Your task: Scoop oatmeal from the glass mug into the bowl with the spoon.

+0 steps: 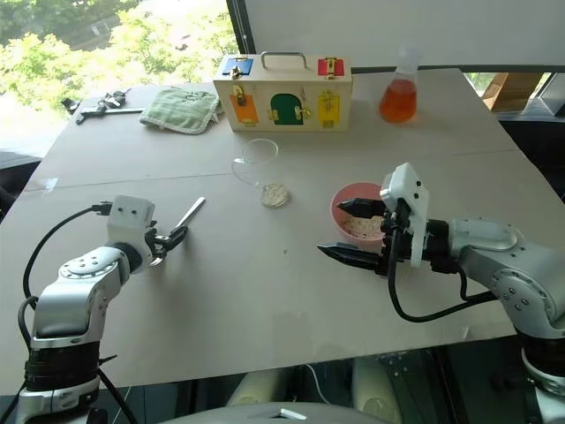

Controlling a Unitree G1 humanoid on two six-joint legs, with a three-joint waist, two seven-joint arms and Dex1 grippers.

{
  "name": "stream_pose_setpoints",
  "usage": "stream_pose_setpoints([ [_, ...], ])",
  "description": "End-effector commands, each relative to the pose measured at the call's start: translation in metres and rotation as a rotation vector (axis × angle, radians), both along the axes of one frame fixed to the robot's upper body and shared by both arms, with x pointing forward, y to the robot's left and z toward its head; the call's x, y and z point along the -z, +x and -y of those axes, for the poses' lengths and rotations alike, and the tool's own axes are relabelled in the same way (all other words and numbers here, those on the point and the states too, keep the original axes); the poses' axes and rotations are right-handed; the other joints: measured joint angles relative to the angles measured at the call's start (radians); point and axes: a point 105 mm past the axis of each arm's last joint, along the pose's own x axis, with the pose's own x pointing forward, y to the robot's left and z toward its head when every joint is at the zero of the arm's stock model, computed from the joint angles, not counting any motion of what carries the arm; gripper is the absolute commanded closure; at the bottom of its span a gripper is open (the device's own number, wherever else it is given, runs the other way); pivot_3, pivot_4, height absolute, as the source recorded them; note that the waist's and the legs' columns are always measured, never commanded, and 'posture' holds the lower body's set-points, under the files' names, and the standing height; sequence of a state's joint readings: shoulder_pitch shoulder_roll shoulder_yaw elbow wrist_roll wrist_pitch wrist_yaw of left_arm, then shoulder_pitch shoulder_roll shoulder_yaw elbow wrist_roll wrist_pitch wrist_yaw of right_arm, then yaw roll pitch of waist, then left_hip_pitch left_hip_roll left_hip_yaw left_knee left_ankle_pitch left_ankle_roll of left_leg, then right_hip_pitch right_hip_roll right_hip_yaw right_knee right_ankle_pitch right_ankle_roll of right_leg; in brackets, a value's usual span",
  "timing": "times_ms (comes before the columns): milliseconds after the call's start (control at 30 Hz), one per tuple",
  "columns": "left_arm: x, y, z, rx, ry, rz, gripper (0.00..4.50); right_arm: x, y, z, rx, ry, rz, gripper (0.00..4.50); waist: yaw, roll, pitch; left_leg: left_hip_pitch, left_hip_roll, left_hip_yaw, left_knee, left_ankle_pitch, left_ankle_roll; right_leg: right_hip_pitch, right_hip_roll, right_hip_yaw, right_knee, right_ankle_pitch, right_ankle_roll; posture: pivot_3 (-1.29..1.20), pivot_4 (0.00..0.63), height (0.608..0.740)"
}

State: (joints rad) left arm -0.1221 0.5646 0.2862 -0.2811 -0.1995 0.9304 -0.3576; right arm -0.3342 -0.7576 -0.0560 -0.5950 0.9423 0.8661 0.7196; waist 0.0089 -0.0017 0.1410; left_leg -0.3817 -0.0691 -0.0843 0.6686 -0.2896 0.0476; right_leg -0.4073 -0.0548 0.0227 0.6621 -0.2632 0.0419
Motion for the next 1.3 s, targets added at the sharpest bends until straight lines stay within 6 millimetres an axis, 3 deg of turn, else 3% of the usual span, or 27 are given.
stream_pose_setpoints([
  [33, 0.037, -0.024, 0.008, 0.028, -0.074, -0.189, 2.06, -0.012, -0.004, -0.002, -0.012, 0.007, 0.058, 0.00, -0.001, 0.002, -0.001, 0.000, 0.000, 0.001, 0.000, 0.000, 0.000, 0.000, 0.000, 0.001, 0.000, 0.000, 0.000, 0.00, 0.150, 0.740],
  [167, 0.037, -0.023, 0.003, -0.023, -0.103, -0.186, 3.98, -0.012, -0.004, -0.002, -0.012, 0.009, 0.061, 0.00, 0.001, 0.004, -0.002, 0.000, 0.000, 0.001, 0.000, 0.000, 0.000, 0.000, 0.000, 0.001, 0.000, 0.000, 0.000, 0.00, 0.150, 0.740],
  [200, 0.037, -0.023, -0.001, -0.041, -0.105, -0.182, 4.36, -0.012, -0.003, -0.002, -0.012, 0.009, 0.062, 0.00, 0.001, 0.005, -0.003, 0.001, 0.000, 0.001, 0.000, 0.000, 0.000, 0.000, 0.000, 0.001, 0.000, 0.000, 0.000, 0.00, 0.150, 0.740],
  [233, 0.037, -0.023, -0.005, -0.058, -0.101, -0.180, 4.44, -0.012, -0.003, -0.002, -0.010, 0.009, 0.063, 0.00, 0.000, 0.005, -0.003, 0.001, 0.000, 0.001, 0.000, 0.000, 0.000, 0.000, 0.000, 0.001, 0.001, 0.000, 0.000, 0.00, 0.150, 0.740],
  [433, 0.026, -0.023, -0.021, -0.126, -0.103, -0.060, 4.44, -0.011, -0.001, -0.002, -0.008, 0.014, 0.066, 0.00, -0.009, 0.006, -0.004, 0.001, 0.001, 0.001, -0.001, 0.000, 0.000, 0.000, 0.000, 0.002, 0.001, 0.000, 0.000, 0.00, 0.150, 0.740],
  [533, 0.001, -0.019, -0.011, -0.052, -0.103, 0.114, 4.44, -0.011, -0.001, -0.003, -0.014, 0.022, 0.066, 0.00, -0.014, 0.006, -0.004, 0.001, 0.001, 0.001, 0.000, 0.000, 0.000, 0.000, 0.000, 0.002, 0.001, 0.000, 0.000, 0.00, 0.150, 0.740],
  [667, -0.032, -0.033, 0.003, 0.043, -0.115, 0.310, 4.44, -0.011, 0.001, -0.003, -0.007, 0.044, 0.060, 0.00, -0.015, 0.003, -0.002, -0.002, 0.001, 0.002, 0.000, 0.000, 0.000, -0.002, 0.000, 0.002, 0.000, 0.000, 0.000, 0.00, 0.150, 0.740],
  [767, -0.061, -0.054, 0.028, 0.190, -0.122, 0.450, 4.44, -0.013, 0.007, -0.005, 0.008, 0.103, 0.022, 0.00, -0.014, -0.003, 0.000, -0.004, 0.001, 0.001, 0.000, 0.000, 0.000, -0.004, 0.000, 0.001, -0.001, 0.000, 0.000, 0.00, 0.150, 0.740],
  [933, -0.074, -0.067, 0.092, 0.559, -0.092, 0.467, 4.44, -0.007, 0.011, -0.013, -0.019, 0.111, -0.050, 0.00, 0.008, -0.003, 0.000, -0.004, 0.001, 0.001, 0.000, 0.000, 0.000, -0.003, -0.001, 0.000, -0.001, 0.000, 0.000, 0.00, 0.150, 0.740],
  [1100, -0.088, -0.050, 0.126, 0.755, -0.098, 0.525, 4.44, -0.014, 0.024, -0.028, -0.028, 0.189, -0.127, 0.00, 0.005, -0.003, 0.001, -0.004, 0.001, 0.001, 0.000, 0.000, 0.000, -0.003, 0.000, -0.001, 0.000, 0.002, -0.003, 0.00, 0.150, 0.740],
  [1300, -0.086, -0.042, 0.155, 0.927, -0.137, 0.530, 4.44, -0.021, 0.039, -0.035, 0.042, 0.264, -0.190, 0.00, -0.009, -0.002, 0.001, -0.005, 0.001, 0.001, 0.000, 0.000, 0.000, -0.006, 0.001, 0.000, -0.001, 0.002, -0.003, 0.00, 0.150, 0.740],
])
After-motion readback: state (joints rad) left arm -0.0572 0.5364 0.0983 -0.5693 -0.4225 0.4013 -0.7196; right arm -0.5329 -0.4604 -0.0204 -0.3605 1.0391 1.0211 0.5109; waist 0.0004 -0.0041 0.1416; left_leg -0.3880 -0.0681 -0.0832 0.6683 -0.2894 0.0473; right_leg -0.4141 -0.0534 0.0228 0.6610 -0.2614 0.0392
